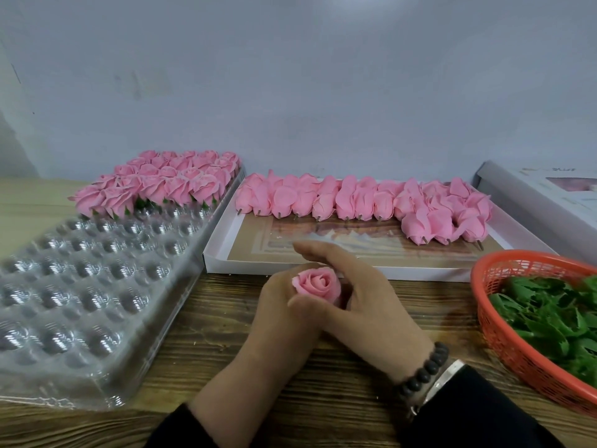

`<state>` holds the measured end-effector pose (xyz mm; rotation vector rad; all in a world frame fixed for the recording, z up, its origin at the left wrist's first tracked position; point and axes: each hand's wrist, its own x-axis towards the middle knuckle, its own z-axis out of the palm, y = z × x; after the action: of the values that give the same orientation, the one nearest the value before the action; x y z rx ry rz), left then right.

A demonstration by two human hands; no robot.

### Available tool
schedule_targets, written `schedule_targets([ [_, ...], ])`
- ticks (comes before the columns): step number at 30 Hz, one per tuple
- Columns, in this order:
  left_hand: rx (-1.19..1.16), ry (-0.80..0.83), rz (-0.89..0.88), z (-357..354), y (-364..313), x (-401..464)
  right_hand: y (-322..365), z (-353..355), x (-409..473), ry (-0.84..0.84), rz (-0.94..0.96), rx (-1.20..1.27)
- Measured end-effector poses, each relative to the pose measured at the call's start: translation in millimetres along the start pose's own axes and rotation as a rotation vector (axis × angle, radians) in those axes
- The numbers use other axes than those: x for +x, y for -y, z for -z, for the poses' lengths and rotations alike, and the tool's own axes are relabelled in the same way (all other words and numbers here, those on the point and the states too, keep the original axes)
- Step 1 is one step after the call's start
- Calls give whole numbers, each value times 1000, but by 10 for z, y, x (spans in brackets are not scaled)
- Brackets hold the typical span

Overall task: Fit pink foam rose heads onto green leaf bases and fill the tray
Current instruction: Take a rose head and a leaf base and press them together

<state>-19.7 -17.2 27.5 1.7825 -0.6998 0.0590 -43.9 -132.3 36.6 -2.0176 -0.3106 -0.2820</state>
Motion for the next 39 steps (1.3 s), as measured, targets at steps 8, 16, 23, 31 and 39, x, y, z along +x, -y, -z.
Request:
schedule_targets([
  [8, -238, -3, 48, -156, -104, -5, 86, -144, -10, -183, 52, -78],
  [16, -289, -82, -29, -90, -68, -22, 111, 8, 33, 95, -44, -331],
  [23, -272, -98, -63, -86, -69, -13, 53, 53, 44, 153, -143, -444],
  [31, -209, -167, 125, -101, 2, 20, 62, -59, -5, -93, -37, -150],
  [39, -162, -60, 120, -151, -115, 0, 131, -99, 29, -114, 29, -242],
])
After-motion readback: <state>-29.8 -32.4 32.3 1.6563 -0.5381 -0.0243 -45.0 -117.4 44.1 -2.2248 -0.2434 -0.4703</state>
